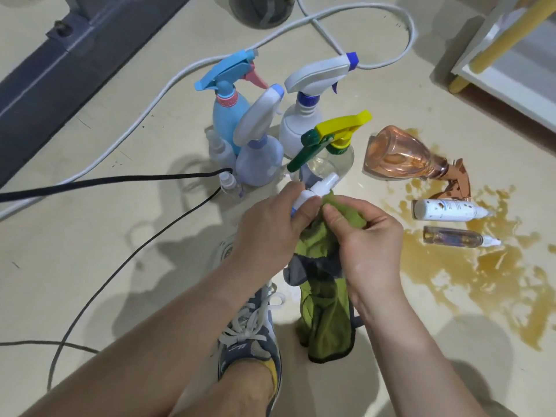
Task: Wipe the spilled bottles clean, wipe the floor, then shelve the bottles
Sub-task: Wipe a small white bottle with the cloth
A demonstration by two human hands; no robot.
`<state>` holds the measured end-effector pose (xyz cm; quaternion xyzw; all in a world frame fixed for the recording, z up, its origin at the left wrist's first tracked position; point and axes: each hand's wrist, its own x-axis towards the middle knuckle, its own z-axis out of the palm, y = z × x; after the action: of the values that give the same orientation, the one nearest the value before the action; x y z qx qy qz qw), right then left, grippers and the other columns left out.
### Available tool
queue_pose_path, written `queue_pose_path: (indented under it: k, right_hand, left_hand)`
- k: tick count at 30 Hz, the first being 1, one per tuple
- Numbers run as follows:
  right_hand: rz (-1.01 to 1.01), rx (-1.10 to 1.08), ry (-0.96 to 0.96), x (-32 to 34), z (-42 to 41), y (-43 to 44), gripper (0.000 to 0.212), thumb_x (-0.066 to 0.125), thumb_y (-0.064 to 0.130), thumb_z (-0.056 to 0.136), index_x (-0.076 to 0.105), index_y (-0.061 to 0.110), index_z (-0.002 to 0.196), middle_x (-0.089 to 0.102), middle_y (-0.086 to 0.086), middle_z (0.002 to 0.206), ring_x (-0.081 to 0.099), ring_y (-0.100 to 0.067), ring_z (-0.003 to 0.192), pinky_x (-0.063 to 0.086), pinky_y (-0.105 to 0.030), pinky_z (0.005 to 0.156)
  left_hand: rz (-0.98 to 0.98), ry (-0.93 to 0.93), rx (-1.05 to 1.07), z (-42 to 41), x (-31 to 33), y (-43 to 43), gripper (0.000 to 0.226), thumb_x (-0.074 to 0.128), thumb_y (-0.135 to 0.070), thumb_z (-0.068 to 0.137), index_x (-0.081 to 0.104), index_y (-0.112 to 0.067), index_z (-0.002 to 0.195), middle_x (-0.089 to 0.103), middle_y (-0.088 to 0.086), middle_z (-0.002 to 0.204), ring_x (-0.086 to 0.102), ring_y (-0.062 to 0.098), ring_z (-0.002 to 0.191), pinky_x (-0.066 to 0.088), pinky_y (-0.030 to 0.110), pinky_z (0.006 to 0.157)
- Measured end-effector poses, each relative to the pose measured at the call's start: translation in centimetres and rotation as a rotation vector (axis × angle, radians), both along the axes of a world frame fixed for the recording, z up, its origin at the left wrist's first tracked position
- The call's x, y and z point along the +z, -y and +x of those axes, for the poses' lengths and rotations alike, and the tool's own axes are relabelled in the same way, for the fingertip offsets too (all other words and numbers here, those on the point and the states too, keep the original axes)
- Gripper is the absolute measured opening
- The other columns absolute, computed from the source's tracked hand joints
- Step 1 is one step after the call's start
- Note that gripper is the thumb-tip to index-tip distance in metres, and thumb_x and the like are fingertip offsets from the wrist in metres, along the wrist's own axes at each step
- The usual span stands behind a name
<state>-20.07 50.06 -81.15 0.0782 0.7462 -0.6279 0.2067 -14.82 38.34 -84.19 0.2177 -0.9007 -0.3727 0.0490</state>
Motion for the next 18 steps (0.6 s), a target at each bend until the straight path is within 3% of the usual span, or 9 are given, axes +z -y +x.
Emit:
queue_pose_path:
  k: [3, 5, 7, 9, 11, 14, 16, 18]
  right_hand:
    - [0.353, 0.254, -0.374, 0.1, -0.1, 0.1, 0.033, 0.07, 0.002, 0.083, 0.064, 0.034, 0.077, 0.068, 0.004, 0.08, 0.061, -0.009, 0.076, 0.047, -0.013, 0.073]
    - [0.373, 0.292, -0.446, -0.2, -0.2, -0.2, 0.029, 0.067, -0.002, 0.083, 0.067, 0.026, 0.084, 0.065, 0.0, 0.085, 0.056, -0.006, 0.079, 0.039, -0.004, 0.071]
    - [0.373, 0.288, -0.518, -0.5, -0.4, 0.0, 0.022, 0.062, -0.005, 0.082, 0.071, 0.012, 0.092, 0.063, -0.007, 0.09, 0.054, -0.007, 0.081, 0.036, -0.002, 0.073]
    - [0.364, 0.278, -0.549, -0.7, -0.6, 0.4, 0.021, 0.059, -0.009, 0.081, 0.07, 0.001, 0.095, 0.057, -0.01, 0.094, 0.05, 0.003, 0.08, 0.034, -0.001, 0.073]
    - [0.306, 0.243, -0.516, -0.7, -0.7, 0.9, 0.021, 0.059, -0.012, 0.08, 0.07, -0.003, 0.095, 0.05, -0.008, 0.094, 0.047, 0.015, 0.08, 0.032, 0.003, 0.071]
    - [0.324, 0.233, -0.52, -0.8, 0.9, 0.6, 0.022, 0.056, 0.001, 0.084, 0.07, 0.005, 0.1, 0.055, -0.008, 0.098, 0.047, 0.012, 0.082, 0.034, 0.002, 0.075]
    - [0.235, 0.143, -0.324, -0.7, 1.7, 0.2, 0.02, 0.056, 0.001, 0.092, 0.069, 0.012, 0.103, 0.061, -0.004, 0.102, 0.054, 0.009, 0.089, 0.04, -0.005, 0.077]
    - [0.156, -0.016, -0.116, -1.1, 1.6, 0.5, 0.017, 0.057, 0.005, 0.095, 0.068, 0.018, 0.098, 0.068, 0.0, 0.098, 0.062, -0.004, 0.09, 0.048, -0.022, 0.08]
  left_hand:
    - [-0.247, 0.034, -0.116, 0.3, 0.1, -0.2, 0.052, 0.019, -0.053, 0.097, 0.055, -0.018, 0.109, 0.06, 0.008, 0.073, 0.059, 0.035, 0.069, 0.042, 0.041, 0.053]
    - [-0.324, 0.059, -0.155, 0.6, 0.5, -0.2, 0.047, 0.02, -0.048, 0.1, 0.055, -0.017, 0.101, 0.056, 0.008, 0.065, 0.056, 0.034, 0.058, 0.033, 0.035, 0.046]
    - [-0.4, 0.079, -0.19, 0.6, 1.3, -0.2, 0.043, 0.025, -0.043, 0.101, 0.058, -0.015, 0.095, 0.053, 0.007, 0.058, 0.052, 0.032, 0.047, 0.022, 0.029, 0.044]
    - [-0.434, 0.082, -0.207, 0.4, 2.1, -0.5, 0.046, 0.024, -0.043, 0.1, 0.058, -0.014, 0.091, 0.054, 0.007, 0.058, 0.052, 0.033, 0.047, 0.02, 0.029, 0.045]
    - [-0.285, 0.136, -0.159, -0.2, 2.5, -1.0, 0.05, 0.019, -0.046, 0.101, 0.056, -0.014, 0.094, 0.063, 0.01, 0.072, 0.059, 0.036, 0.066, 0.031, 0.035, 0.052]
    - [0.123, 0.254, 0.04, -0.8, 2.4, -1.2, 0.042, 0.025, -0.042, 0.103, 0.055, -0.015, 0.09, 0.066, 0.01, 0.092, 0.059, 0.034, 0.094, 0.043, 0.041, 0.078]
    - [0.265, 0.234, 0.112, -0.9, 2.5, -1.4, 0.039, 0.026, -0.041, 0.103, 0.051, -0.017, 0.085, 0.063, 0.009, 0.088, 0.059, 0.033, 0.094, 0.045, 0.043, 0.083]
    - [0.291, 0.239, 0.124, -0.4, 2.5, -2.0, 0.035, 0.026, -0.041, 0.103, 0.049, -0.02, 0.086, 0.058, 0.005, 0.083, 0.058, 0.033, 0.093, 0.044, 0.041, 0.079]
